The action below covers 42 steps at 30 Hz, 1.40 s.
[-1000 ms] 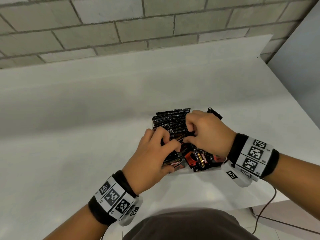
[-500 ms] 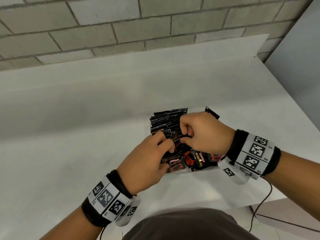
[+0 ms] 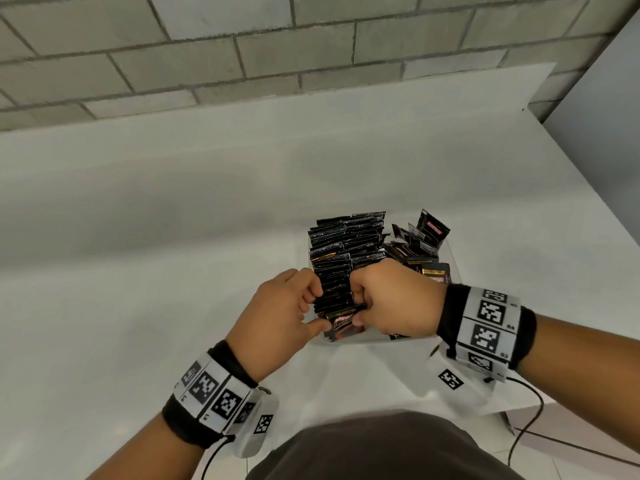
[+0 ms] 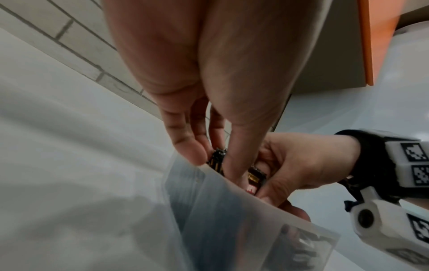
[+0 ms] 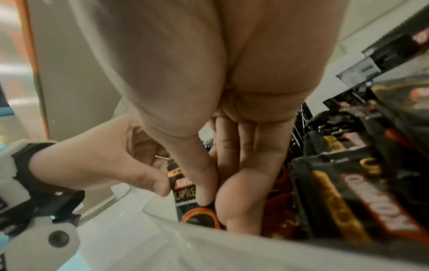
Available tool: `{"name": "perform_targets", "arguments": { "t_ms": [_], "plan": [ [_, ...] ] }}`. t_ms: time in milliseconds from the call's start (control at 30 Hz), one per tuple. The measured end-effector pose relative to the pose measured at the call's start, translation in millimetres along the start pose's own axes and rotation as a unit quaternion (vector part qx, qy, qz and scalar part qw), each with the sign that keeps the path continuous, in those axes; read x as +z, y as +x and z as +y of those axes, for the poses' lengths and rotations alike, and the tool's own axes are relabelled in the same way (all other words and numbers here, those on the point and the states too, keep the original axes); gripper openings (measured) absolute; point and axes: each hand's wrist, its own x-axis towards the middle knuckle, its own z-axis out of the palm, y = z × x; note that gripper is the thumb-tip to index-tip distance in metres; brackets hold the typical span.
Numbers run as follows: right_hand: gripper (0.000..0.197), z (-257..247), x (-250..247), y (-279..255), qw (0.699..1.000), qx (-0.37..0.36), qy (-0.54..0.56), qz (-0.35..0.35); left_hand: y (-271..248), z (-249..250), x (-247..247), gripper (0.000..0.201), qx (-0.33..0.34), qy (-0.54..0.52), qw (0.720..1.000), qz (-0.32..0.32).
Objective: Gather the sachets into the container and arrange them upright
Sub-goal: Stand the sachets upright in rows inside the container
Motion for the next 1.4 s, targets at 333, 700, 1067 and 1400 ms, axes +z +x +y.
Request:
{"name": "perform_targets", "arguments": {
  "t_ms": [333,700,1067,1400],
  "plan": [
    [0.032,-3.7,2.0,0.9,0.994,0.039,0.096,-0.016,4.4,-1.0,-13.2,0.042,0.033,0.001,0.997,-0.069],
    [0.045,17.2,-50.8,-22.1,0.986,-0.043,-0.153,-0.046,16.0,18.9,7.4,0.096,0.107,0.133,0.985,-0.040],
    [0.076,28.0,-24.6,-15.2,0.912,-0.026,-0.381,-0.154,25.4,6.6,17.6,0.054,0.183,0.264,0.941,-0.105],
    [0.075,23.4,-25.6,-1.5,0.876,-0.004,-0.446,-0.185,28.4,8.9,20.5,0.061,0.180,0.346,0.917,-0.086]
  ]
}}
